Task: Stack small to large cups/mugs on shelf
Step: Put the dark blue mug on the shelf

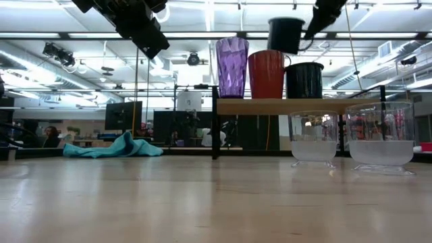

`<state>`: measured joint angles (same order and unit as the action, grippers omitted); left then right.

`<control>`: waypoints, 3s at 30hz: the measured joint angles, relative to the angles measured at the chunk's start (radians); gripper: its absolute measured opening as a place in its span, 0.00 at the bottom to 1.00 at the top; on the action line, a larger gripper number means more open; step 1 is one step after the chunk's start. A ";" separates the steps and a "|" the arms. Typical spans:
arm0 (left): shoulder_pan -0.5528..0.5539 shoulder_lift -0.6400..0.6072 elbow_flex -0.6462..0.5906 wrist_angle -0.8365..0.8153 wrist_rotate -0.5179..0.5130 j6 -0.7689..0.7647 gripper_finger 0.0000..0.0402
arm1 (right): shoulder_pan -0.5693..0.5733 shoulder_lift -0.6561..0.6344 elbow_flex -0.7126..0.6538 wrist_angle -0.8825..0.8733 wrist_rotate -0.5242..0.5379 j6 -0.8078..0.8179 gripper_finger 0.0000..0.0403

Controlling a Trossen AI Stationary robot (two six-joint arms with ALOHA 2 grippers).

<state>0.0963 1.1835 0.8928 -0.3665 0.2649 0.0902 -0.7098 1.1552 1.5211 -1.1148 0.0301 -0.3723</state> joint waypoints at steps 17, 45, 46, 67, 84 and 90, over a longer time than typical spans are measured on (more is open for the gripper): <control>0.001 0.000 0.000 -0.006 -0.003 0.026 0.05 | -0.329 0.124 0.001 -0.069 -0.150 -0.159 0.13; 0.001 0.000 0.000 -0.004 -0.003 0.026 0.05 | -0.434 0.193 0.000 -0.193 -0.083 -0.090 0.13; 0.001 0.000 0.000 -0.004 -0.003 0.026 0.05 | -0.431 0.193 0.000 -0.200 -0.083 -0.084 0.13; 0.003 0.000 0.000 0.002 -0.037 0.027 0.06 | -0.329 0.193 0.000 -0.241 -0.098 0.047 0.14; -0.078 0.250 -0.001 0.528 -0.187 -0.059 0.04 | -0.338 0.193 0.000 -0.208 -0.047 0.043 0.14; -0.121 0.384 0.000 0.763 -0.464 -0.060 0.01 | -0.338 0.193 0.000 -0.231 -0.046 0.025 0.14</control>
<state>-0.0248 1.5680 0.8925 0.3965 -0.1991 0.0303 -1.0477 1.3479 1.5208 -1.3453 -0.0158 -0.3477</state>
